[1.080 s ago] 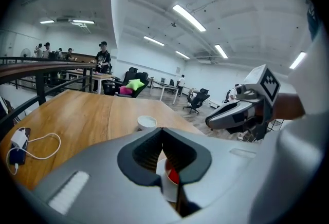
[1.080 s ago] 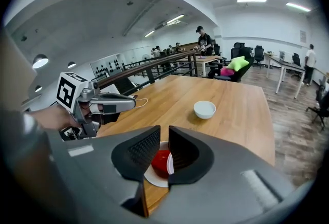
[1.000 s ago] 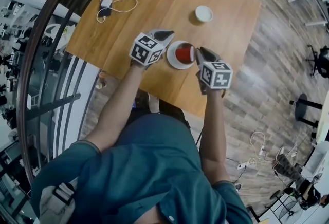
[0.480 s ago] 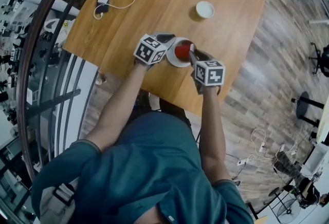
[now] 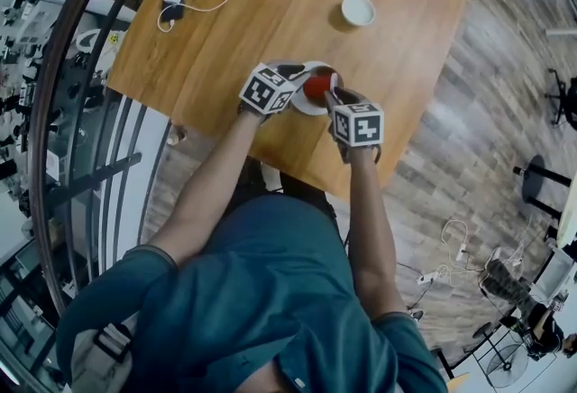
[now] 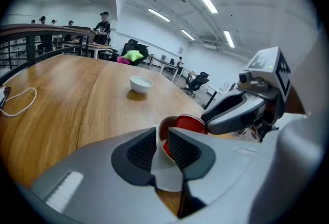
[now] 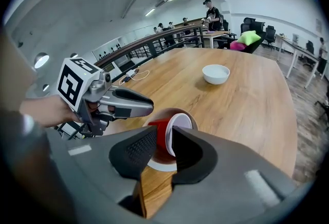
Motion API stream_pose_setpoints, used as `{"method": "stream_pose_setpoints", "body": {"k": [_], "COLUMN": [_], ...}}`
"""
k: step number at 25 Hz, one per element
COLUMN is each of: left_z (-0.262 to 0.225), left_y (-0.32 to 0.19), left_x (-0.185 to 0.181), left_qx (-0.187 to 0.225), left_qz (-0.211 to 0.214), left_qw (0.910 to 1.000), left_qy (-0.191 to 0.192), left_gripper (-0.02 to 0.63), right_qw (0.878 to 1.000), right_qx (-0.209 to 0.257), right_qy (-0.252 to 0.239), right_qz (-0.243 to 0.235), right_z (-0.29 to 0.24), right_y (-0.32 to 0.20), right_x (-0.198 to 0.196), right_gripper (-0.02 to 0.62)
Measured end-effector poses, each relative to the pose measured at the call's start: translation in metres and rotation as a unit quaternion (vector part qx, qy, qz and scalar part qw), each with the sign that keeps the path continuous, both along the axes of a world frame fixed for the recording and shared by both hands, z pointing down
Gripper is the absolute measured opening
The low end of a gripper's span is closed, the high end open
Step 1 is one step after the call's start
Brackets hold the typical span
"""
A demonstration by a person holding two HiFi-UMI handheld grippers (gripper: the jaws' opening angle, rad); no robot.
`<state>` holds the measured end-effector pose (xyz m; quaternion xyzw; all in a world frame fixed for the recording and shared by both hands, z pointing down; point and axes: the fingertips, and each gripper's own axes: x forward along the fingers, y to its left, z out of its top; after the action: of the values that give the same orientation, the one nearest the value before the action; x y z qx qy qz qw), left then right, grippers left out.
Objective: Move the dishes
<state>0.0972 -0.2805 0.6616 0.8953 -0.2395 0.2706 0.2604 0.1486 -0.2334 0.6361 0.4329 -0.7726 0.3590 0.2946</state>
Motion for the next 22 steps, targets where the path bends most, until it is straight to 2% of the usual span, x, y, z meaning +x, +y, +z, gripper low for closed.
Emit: {"method": "stream_pose_setpoints", "body": {"k": [9, 17, 22], "left_z": [0.017, 0.022, 0.021], "left_y": [-0.002, -0.005, -0.008], "left_x": [0.0, -0.001, -0.001], "left_qx": [-0.011, -0.013, -0.012], "left_qz": [-0.006, -0.01, -0.012], "left_qw": [0.9999, 0.9998, 0.9998], "left_qy": [-0.011, -0.006, -0.003], "left_gripper": [0.069, 0.069, 0.069], "right_qw": [0.999, 0.999, 0.999], "right_qx": [-0.002, 0.009, 0.015], "right_qy": [0.029, 0.022, 0.013], "right_qz": [-0.018, -0.027, -0.028], "right_z": [0.014, 0.008, -0.002], "right_y": [-0.001, 0.0, -0.002], "right_x": [-0.001, -0.002, 0.0], "right_gripper": [0.069, 0.031, 0.029]}}
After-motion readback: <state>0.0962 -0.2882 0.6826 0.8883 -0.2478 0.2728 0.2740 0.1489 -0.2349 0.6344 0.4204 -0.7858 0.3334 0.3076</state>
